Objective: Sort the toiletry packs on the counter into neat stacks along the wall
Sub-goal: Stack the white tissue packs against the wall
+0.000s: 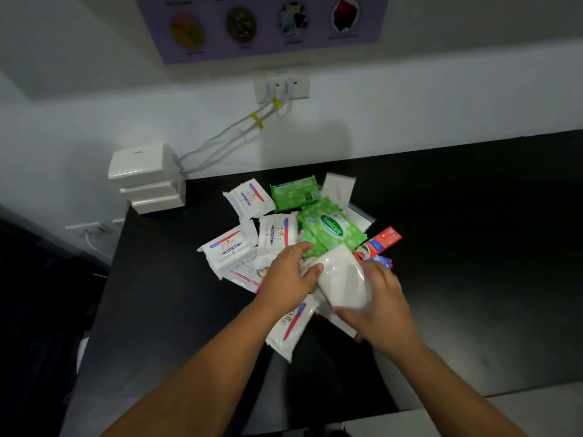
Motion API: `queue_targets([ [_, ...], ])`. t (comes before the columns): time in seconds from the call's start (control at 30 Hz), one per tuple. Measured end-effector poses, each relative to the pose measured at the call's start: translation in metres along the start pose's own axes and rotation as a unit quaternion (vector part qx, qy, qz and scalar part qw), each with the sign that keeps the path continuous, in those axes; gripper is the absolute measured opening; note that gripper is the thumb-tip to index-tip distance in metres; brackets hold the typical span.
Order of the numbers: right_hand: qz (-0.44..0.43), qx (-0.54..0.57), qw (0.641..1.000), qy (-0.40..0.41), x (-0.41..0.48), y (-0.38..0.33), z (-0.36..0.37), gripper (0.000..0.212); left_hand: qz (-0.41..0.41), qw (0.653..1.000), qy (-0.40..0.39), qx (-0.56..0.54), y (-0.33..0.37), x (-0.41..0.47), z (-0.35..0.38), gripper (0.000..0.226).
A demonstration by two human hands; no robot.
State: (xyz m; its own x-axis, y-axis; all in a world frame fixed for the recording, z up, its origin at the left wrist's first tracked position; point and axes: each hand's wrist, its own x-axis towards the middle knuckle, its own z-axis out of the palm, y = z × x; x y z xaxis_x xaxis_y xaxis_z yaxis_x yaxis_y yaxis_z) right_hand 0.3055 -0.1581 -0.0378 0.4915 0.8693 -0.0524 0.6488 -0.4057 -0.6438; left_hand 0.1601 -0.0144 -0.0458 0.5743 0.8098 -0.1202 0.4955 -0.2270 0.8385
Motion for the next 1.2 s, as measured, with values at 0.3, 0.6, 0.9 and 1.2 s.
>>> queue_targets([
  [0.3,-0.015,0.031,0.999,-0.029,0.005,0.018,0.012,0.103,-0.023,0.996,-0.019,0.084,0.006,0.005,0.029,0.053],
  [0.6,-0.021,0.191,0.977,-0.094,0.046,-0.008,-0.002,0.082,-0.016,0.996,0.050,-0.065,0.021,-0.009,-0.027,0.039],
  [0.9,0.124,0.550,0.720,-0.405,0.074,-0.070,0.018,0.071,0.009,0.990,-0.099,-0.098,-0.006,-0.029,-0.142,0.078],
  [1.2,0.104,0.552,0.773,-0.293,0.114,-0.178,0.080,0.063,-0.054,0.974,0.136,-0.174,-0.062,-0.026,-0.212,0.052],
])
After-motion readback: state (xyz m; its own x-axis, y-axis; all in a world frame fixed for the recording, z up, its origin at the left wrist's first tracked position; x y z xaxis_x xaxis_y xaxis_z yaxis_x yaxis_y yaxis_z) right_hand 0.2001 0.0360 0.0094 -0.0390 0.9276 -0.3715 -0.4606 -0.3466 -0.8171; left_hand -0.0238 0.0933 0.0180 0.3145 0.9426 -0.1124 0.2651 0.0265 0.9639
